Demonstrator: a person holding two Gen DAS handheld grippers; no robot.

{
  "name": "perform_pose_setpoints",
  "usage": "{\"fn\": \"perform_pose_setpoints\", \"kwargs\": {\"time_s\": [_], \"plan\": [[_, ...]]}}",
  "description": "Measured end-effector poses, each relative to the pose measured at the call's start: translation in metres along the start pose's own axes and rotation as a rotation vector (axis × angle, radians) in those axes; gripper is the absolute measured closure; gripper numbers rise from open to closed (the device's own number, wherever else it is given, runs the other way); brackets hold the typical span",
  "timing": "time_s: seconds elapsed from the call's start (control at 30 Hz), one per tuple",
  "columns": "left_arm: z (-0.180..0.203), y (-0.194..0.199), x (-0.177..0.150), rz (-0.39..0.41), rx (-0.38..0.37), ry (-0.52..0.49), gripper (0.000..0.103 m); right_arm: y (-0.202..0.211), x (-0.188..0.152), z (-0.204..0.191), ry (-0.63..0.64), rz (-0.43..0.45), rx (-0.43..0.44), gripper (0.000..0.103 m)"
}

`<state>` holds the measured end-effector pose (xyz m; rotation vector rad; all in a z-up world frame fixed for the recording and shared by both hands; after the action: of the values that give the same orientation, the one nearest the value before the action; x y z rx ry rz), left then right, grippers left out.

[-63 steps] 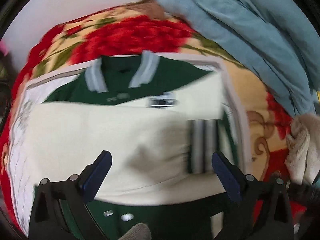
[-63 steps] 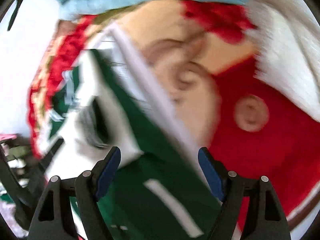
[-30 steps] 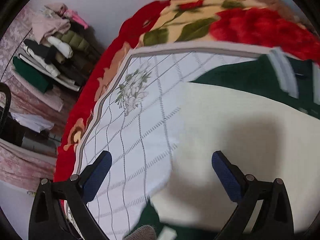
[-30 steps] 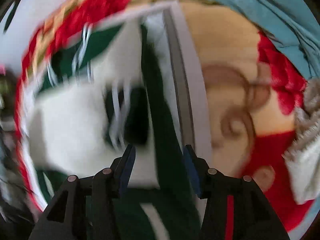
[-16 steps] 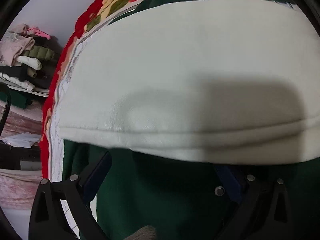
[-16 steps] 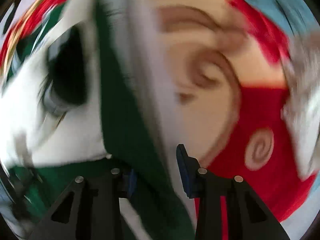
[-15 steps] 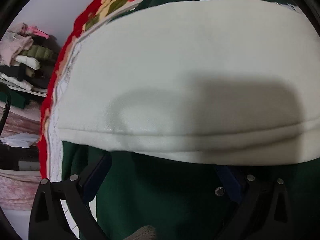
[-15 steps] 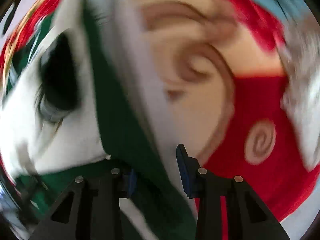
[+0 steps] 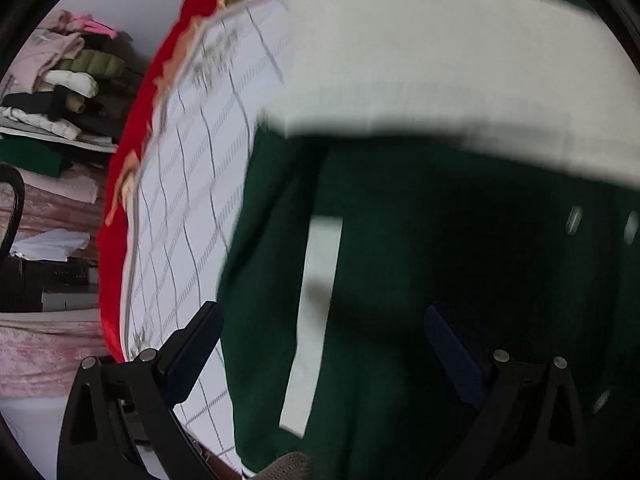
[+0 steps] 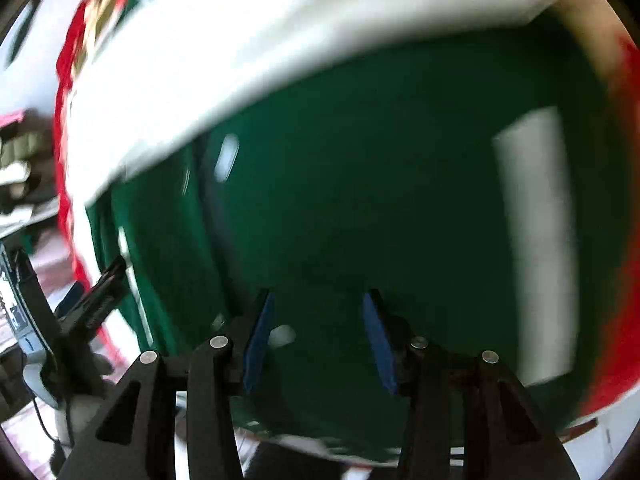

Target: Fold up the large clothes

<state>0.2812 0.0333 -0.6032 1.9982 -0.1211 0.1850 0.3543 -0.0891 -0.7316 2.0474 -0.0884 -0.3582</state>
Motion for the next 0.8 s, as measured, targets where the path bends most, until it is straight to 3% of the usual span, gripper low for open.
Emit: {"fn": "perform_pose_setpoints", "kwargs": {"time_s": [0.03, 0.1, 0.17, 0.2, 0.23, 0.33, 0.37, 0.53, 0.6, 0.67, 0.77, 0.8], "plan": [[-0.002, -0.006, -0.009, -0.008, 0.002, -0.011, 0.0, -0.022, -0.007, -0.015, 0.027, -0.029, -0.013, 0.044], [-0.004, -0.014, -0.022, -0.013, -0.004, -0.029, 0.0, -0.042, -0.011, -0.035, 0.096, 0.002, -0.099, 0.032], [-0.01, -0.018, -0.031, -0.014, -0.018, -0.033, 0.0, -0.045, -0.014, -0.045, 0.089, 0.045, -0.187, 0.035], [-0.014, -0.017, -0.035, -0.013, -0.027, -0.032, 0.0, -0.043, -0.015, -0.049, 0.081, 0.075, -0.242, 0.049], [-0.018, -0.018, -0.037, -0.012, -0.035, -0.032, 0.0, -0.042, -0.019, -0.05, 0.071, 0.096, -0.268, 0.077], [-0.026, -0.017, -0.044, -0.004, -0.063, -0.025, 0.0, -0.036, -0.02, -0.062, 0.002, 0.099, -0.244, 0.085], [-0.029, -0.017, -0.045, 0.002, -0.067, -0.024, 0.0, -0.036, -0.021, -0.07, -0.013, 0.093, -0.217, 0.097], [-0.053, -0.014, -0.04, 0.022, -0.091, -0.013, 0.0, -0.041, -0.019, -0.121, 0.042, 0.038, -0.169, 0.096], [-0.069, -0.012, -0.022, 0.069, -0.077, -0.005, 0.0, -0.049, -0.012, -0.123, 0.06, -0.029, -0.153, 0.095], [-0.079, -0.012, 0.001, 0.12, -0.042, 0.015, 0.0, -0.039, 0.002, -0.114, -0.002, -0.071, -0.118, 0.091], [-0.089, -0.028, 0.047, 0.184, 0.037, 0.04, 0.0, -0.004, 0.024, -0.117, 0.0, 0.018, -0.099, 0.088], [-0.089, -0.038, 0.061, 0.197, 0.077, 0.031, 0.0, 0.008, 0.033, -0.122, 0.021, 0.064, -0.119, 0.078]]}}
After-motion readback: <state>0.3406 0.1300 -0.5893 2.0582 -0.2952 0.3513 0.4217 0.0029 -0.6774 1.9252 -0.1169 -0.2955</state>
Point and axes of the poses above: each gripper's, at about its wrist camera, not at the fingertips, and y roughly against the way its jaws point, z to its right, x to its top, the point moved 3 cm from there along -y, roughly the way its jaws point, and after that the axes turned 7 degrees about z, right-handed, at the moved point
